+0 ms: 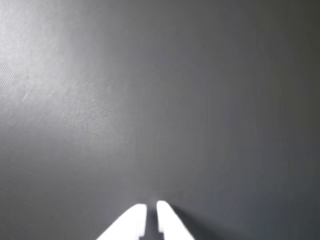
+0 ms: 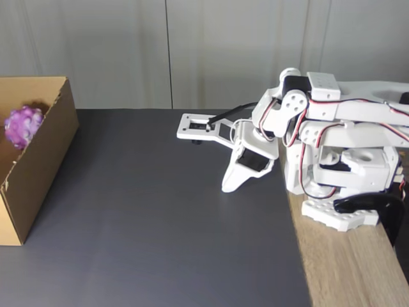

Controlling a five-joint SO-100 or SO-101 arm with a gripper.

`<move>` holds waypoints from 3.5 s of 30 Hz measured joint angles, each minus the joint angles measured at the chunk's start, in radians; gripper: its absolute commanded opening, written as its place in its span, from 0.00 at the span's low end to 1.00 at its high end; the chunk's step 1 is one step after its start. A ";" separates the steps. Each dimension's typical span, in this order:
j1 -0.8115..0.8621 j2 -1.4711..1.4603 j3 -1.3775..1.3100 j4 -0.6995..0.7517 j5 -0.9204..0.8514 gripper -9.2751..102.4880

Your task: Grasp a ball and put it in the box.

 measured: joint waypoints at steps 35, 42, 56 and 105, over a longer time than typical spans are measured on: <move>-0.002 0.003 -0.006 0.100 0.000 0.11; -0.002 0.003 -0.006 0.103 -0.032 0.11; -0.002 0.003 -0.008 0.106 -0.035 0.11; -0.002 0.003 -0.008 0.106 -0.040 0.11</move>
